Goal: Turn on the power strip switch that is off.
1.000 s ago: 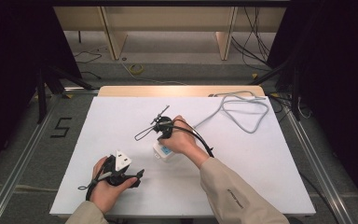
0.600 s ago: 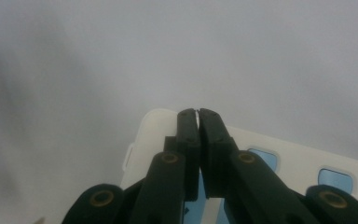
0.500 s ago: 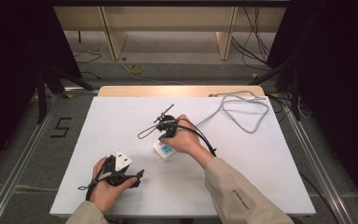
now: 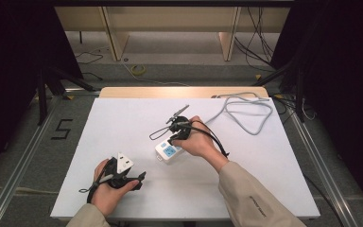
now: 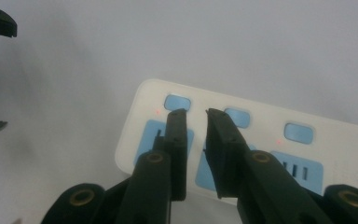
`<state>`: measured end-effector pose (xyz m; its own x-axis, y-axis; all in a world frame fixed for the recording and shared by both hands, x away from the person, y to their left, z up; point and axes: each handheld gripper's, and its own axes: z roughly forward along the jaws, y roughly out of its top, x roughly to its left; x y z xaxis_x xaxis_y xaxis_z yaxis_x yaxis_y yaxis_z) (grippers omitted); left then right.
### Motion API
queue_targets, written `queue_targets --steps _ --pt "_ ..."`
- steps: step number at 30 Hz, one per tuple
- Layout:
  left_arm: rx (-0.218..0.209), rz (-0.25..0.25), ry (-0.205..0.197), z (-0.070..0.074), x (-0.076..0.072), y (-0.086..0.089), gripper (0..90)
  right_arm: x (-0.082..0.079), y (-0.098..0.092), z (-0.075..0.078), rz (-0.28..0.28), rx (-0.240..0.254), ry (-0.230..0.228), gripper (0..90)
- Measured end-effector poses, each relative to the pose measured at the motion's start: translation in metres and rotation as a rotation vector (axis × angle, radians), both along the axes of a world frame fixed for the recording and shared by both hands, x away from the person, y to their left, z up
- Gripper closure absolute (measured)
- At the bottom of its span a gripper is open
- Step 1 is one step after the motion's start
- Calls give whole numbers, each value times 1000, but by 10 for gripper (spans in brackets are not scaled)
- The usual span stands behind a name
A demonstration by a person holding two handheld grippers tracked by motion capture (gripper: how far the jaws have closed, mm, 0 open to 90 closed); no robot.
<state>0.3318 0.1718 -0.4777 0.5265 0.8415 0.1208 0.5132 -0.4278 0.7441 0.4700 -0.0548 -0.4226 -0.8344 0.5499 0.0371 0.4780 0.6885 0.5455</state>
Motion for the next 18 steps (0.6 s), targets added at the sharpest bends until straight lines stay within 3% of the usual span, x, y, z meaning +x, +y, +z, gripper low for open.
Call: queue_targets --steps 9,18 --pt "-5 2 -1 0 -1 0 198 -10 -21 1 0 8 -9 719" --pt "-4 2 3 0 -1 0 197 -24 -53 2 -16 49 -26 623"
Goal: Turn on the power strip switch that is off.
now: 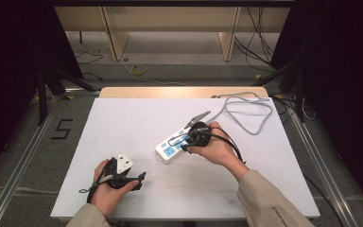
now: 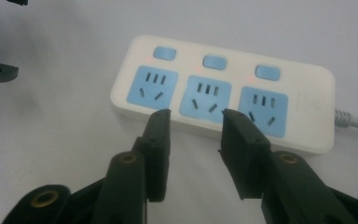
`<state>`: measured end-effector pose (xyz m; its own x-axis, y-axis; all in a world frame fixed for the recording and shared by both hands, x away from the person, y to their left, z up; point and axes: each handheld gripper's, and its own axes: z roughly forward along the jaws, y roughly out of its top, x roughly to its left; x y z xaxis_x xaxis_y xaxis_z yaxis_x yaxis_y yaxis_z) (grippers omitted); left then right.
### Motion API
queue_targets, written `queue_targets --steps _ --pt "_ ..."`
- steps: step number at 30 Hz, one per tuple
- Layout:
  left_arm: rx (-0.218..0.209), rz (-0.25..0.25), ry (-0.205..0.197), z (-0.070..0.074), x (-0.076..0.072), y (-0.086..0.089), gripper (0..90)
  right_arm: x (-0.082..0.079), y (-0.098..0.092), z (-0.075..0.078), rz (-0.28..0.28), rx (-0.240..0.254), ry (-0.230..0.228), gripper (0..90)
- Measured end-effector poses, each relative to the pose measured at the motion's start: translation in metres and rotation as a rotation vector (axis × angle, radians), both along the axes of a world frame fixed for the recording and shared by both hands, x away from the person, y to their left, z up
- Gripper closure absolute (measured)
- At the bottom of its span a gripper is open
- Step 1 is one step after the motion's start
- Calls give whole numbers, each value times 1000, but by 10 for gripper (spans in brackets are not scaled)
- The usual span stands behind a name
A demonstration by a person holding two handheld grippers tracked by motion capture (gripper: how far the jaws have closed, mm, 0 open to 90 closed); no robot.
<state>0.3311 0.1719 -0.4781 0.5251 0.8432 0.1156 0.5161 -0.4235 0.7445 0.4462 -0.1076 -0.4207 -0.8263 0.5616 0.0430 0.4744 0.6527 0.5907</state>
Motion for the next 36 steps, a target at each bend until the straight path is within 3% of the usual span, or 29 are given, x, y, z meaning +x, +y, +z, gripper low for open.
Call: queue_targets --steps 7,24,36 --pt "-2 1 2 0 0 0 198 -15 -33 -3 -32 41 -23 566" --pt "-8 5 6 -2 0 -1 198 -64 -118 -29 -127 119 -45 522" --pt "-27 9 13 -4 2 2 189 -86 -136 -39 -157 178 -74 450"
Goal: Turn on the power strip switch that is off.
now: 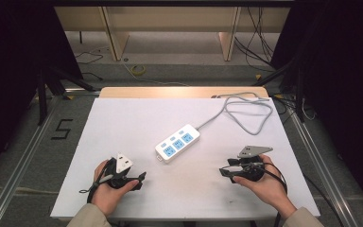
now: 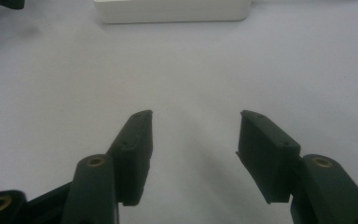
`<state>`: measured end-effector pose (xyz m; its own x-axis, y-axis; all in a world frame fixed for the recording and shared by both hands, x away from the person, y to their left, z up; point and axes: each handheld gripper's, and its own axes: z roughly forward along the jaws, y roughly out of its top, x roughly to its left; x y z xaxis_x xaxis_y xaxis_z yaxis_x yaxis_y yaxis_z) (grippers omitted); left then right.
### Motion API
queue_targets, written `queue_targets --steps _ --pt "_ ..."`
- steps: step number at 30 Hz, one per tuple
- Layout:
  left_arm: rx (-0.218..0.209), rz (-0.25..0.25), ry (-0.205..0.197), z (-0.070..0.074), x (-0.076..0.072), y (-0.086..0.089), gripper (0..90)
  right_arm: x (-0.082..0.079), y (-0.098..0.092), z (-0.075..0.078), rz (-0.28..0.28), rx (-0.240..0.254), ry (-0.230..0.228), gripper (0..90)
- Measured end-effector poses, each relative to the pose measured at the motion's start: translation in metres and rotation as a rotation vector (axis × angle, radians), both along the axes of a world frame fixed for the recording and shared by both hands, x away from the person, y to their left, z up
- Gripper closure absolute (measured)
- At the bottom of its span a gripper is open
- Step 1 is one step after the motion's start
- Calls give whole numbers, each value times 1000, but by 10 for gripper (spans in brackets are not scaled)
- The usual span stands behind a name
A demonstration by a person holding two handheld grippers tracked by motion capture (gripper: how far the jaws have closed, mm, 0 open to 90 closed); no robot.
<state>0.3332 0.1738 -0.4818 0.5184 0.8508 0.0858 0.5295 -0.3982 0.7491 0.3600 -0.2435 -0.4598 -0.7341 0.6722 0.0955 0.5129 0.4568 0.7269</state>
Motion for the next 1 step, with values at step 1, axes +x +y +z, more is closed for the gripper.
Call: queue_targets --steps 1 --pt "-2 2 -1 0 0 0 188 -1 0 -1 -1 2 -2 443"
